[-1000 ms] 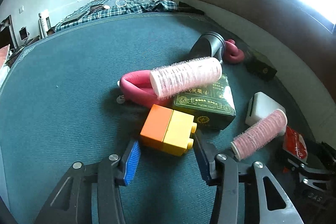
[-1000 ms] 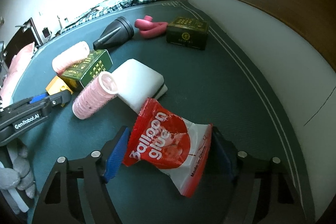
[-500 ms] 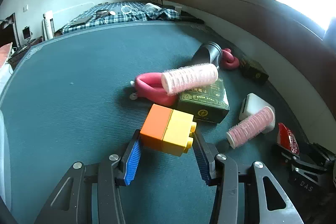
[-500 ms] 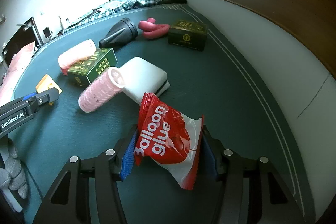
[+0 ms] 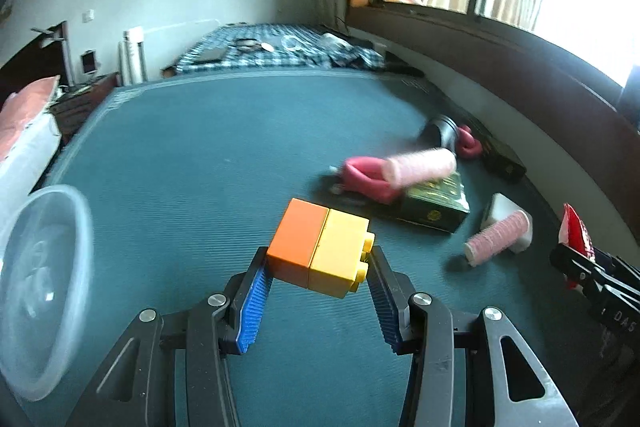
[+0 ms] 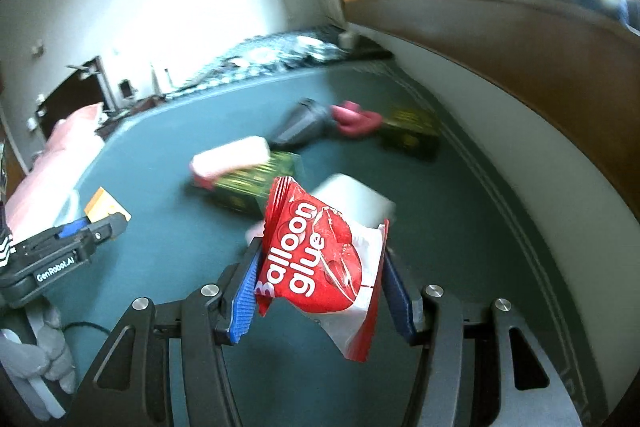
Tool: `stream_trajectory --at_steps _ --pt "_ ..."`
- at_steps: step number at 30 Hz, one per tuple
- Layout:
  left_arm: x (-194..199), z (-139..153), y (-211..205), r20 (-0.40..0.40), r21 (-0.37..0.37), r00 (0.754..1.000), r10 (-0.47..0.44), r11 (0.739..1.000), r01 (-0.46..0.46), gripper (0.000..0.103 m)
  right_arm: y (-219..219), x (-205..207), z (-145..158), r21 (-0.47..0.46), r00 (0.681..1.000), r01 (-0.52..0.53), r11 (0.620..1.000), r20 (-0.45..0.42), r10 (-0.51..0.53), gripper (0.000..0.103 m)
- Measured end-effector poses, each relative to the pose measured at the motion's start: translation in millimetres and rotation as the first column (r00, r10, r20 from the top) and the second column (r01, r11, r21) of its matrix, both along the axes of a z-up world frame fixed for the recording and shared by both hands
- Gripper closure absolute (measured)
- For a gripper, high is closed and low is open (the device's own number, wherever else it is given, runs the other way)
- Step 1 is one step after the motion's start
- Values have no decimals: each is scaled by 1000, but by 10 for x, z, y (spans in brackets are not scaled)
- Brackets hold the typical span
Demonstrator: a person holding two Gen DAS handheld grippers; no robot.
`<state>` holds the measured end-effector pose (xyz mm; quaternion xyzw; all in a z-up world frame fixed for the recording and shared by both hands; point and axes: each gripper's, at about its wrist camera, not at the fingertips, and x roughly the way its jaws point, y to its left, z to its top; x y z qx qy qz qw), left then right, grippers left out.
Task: Organize objects
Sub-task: 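Carry brick and glue packet to the clear bowl and release both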
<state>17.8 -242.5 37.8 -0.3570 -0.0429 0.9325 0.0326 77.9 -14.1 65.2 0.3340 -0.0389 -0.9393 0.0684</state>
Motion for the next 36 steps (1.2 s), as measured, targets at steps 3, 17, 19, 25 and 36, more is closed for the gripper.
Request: stream_trajectory --at_steps 3,17,19,25,36 --pt "129 72 -191 -18 1 999 42 999 -42 53 -233 -13 49 -2 998 -63 998 -15 63 46" --pt "722 122 -1342 -36 -33 958 284 958 -285 53 -1568 -224 80 -40 923 -384 922 -11 384 46" --pt "777 101 -1487 -31 -36 950 309 950 -310 53 -1749 -198 77 -37 904 -427 904 -5 427 46" --pt "879 17 -1856 -12 -30 926 376 926 -376 53 -2343 -151 78 9 836 -548 836 -15 548 46" --pt "939 -114 -2163 28 -14 915 403 915 -403 52 -3083 -338 94 17 765 -642 766 -32 643 46"
